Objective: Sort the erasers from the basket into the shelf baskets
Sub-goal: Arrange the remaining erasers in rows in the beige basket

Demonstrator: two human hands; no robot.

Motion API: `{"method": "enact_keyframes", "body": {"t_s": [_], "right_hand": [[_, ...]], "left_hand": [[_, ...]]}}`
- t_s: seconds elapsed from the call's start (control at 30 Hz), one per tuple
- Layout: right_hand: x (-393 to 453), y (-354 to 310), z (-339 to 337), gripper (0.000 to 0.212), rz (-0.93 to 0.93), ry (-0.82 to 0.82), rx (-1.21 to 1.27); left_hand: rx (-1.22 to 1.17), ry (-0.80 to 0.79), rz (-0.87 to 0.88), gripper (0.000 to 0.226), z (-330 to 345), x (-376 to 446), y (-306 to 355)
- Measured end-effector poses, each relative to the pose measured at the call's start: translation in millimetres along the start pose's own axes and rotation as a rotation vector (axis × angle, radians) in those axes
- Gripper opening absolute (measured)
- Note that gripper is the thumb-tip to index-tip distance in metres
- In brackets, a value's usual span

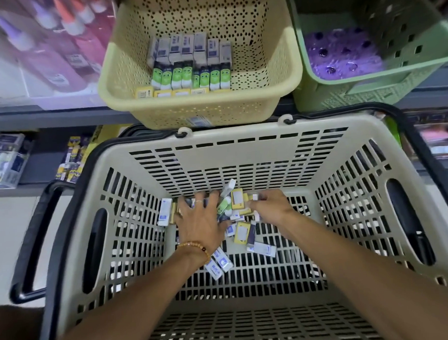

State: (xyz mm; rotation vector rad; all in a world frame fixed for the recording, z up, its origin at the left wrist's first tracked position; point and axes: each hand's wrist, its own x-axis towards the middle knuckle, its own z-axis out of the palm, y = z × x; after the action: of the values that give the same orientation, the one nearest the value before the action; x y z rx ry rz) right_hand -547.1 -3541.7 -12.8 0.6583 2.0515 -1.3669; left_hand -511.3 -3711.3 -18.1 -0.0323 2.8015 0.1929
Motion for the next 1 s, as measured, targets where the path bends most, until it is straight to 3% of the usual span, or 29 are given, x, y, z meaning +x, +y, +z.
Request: {"method": "enact_keyframes", "body": {"t_s": [0.13,0.33,0.43,0.67,0.87,1.0], "right_hand": [[-0.6,1.2,-0.8,0.020,-0.003,-0.073,0.038],[-3.1,0.6,-3.4,0.032,-0.004,-0.089,-0.033],[-4.4,-0.5,-7.2,0.038,-0.073,-0.137,-0.124],[-6.6,-5.2,-14.4,0.028,-0.106,-0.202,-0.239],[-14.6,-12.0,-37.9,0.025,-0.048,-0.176,-0.163],[-30.6,-24.3,-43.8,0.024,-0.047,-0.198,-0.041]], "left_hand": [[0.051,0.015,0.100,0.060,-0.7,0.3,-10.8],[0.022,-0.071,0.091,0.059,-8.1,5.3,0.4],[0.023,-0.081,0.136,0.072,-8.2,5.2,-6.2],[0.077,-0.158,0.199,0.073,-14.6,12.8,-12.2],[-0.184,-0.118,0.161,0.048,-27.9,16.7,-16.8],[-0.488,-0.097,0.066,0.046,-43.9,15.6,-20.1]]}}
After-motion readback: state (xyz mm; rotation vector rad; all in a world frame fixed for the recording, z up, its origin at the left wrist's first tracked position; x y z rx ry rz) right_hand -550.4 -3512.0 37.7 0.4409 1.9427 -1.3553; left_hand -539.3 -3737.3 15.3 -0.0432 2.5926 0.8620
